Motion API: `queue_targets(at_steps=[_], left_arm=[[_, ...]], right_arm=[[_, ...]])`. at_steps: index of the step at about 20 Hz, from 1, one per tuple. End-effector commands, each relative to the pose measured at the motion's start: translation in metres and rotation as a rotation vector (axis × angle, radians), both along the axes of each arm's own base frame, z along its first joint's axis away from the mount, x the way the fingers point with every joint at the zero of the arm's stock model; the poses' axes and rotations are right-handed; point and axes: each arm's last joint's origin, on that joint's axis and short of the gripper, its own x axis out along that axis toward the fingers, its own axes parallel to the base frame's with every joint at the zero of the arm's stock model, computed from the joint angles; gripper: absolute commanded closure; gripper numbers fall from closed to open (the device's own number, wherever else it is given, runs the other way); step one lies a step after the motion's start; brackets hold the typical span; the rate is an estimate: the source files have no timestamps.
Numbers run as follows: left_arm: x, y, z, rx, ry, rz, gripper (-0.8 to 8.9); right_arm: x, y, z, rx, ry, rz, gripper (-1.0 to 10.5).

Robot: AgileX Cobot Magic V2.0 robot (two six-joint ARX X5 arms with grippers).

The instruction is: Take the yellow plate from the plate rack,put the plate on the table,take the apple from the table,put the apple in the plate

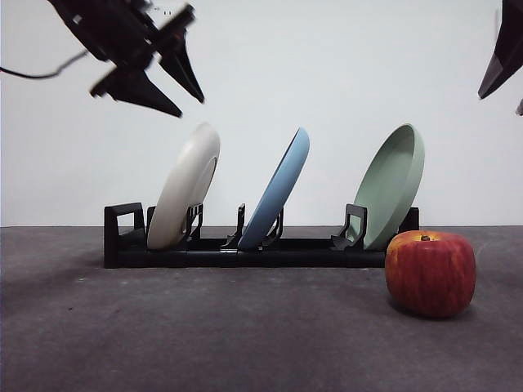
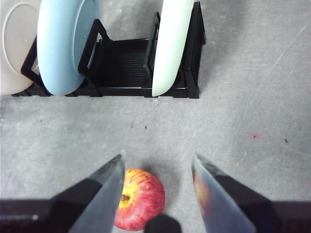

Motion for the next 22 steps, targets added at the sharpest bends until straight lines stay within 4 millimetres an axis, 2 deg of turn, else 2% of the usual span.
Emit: queue_targets(at_steps=[1,4,7,9,12,18,22], left_arm=[[0.009,-0.011,-0.014,0.030,0.013,-0.011,5.89],[0.013,-0.017,-0.024,0.054,0.027,-0.006,5.92],[0.014,-0.017,-0.025,0.061,0.023,-0.008,6.10],[0.014,-0.017,-0.025,0.064,0.019,-0.014,8.02],[0.014,-0.017,-0.024,0.062,0.016,-0.016,8.22],[-0.007,-0.019,0.005,0.053,-0.009,-0.037,8.22],[-0.044,-0.021,0.040,0.068,-0.051,-0.098,8.22]], right_arm=[[0.001,0.000,0.001,-0.003,-0.008,0.006,7.2],[0.001,0.000,0.001,-0.003,-0.008,0.006,7.2],[0.001,0.000,0.001,-0.003,-0.008,0.005,7.2],[0.001,0.000,0.001,0.000,-0.006,0.003,7.2],[0.001,0.000,0.001,0.002,-0.005,0.000,7.2],[0.001,0.000,0.001,0.004,-0.004,-0.001,7.2],[0.001,0.000,0.001,0.004,-0.003,-0.001,7.2]])
